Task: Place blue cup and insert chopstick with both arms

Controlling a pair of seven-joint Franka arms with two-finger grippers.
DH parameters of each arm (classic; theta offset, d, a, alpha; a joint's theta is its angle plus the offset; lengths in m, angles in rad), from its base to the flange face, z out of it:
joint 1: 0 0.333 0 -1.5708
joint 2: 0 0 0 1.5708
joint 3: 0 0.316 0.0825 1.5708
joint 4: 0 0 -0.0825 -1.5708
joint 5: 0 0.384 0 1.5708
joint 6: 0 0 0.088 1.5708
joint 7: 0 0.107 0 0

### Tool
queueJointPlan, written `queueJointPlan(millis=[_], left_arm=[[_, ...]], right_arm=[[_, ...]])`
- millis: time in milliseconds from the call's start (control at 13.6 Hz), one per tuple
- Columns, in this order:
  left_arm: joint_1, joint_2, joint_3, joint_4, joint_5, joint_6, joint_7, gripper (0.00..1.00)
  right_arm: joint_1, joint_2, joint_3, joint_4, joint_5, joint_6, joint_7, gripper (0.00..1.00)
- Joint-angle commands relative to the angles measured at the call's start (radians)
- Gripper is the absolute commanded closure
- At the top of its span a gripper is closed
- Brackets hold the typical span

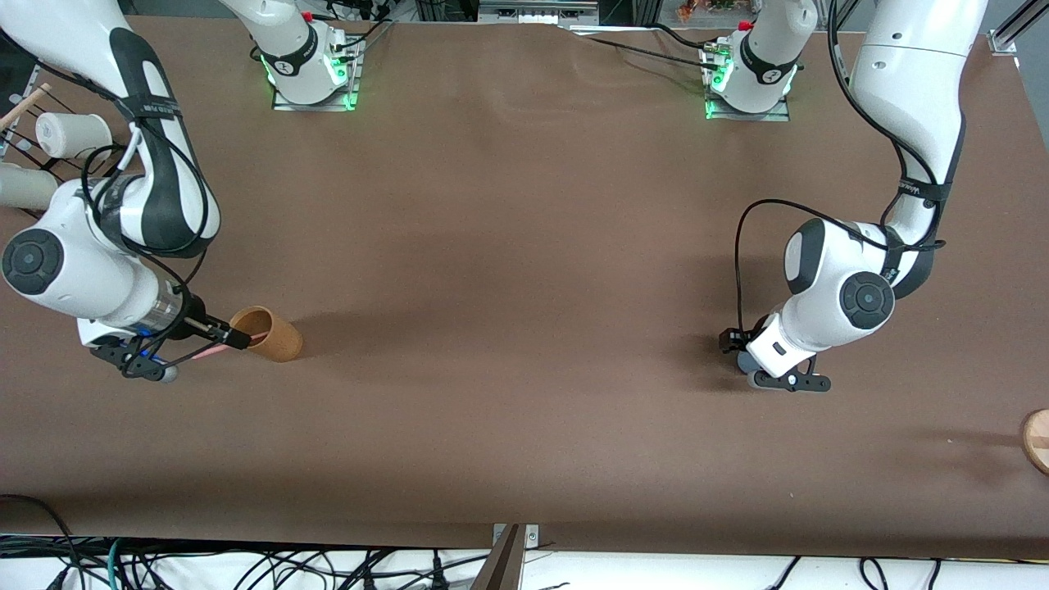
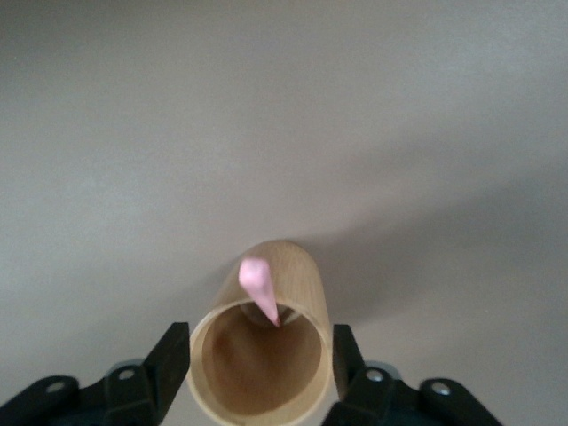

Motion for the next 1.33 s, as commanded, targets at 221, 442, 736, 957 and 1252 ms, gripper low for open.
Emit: queueJointPlan(millis=[221, 442, 736, 957, 1252], left_arm=[[0.010, -0.003, 0.000, 0.007, 0.022, -0.003, 0.009, 1.00], [0.004, -0.014, -0.003, 0.021, 0.008, -0.010, -0.003, 1.00], [-0.129, -0.016, -0.010, 0.111, 0.006, -0.085, -0.113, 1.00], [-0.284, -0.001, -0.010, 0.165, 0.005, -0.104, -0.340, 1.00], [-0.463, 0.105, -0.007, 0.309, 0.006, -0.124, -0.594, 1.00]], right_arm=[[-0.002, 0.021, -0.002, 0.015, 0.010, 0.018, 0.007, 0.52], [-0.003, 0.023, -0.003, 0.016, 0.008, 0.019, 0.007, 0.54], [-0.003, 0.026, -0.003, 0.018, 0.008, 0.022, 0.009, 0.75], [-0.003, 0.025, -0.003, 0.021, 0.013, 0.022, 0.007, 0.90], [-0.003, 0.025, -0.003, 0.027, 0.011, 0.022, 0.007, 1.00]])
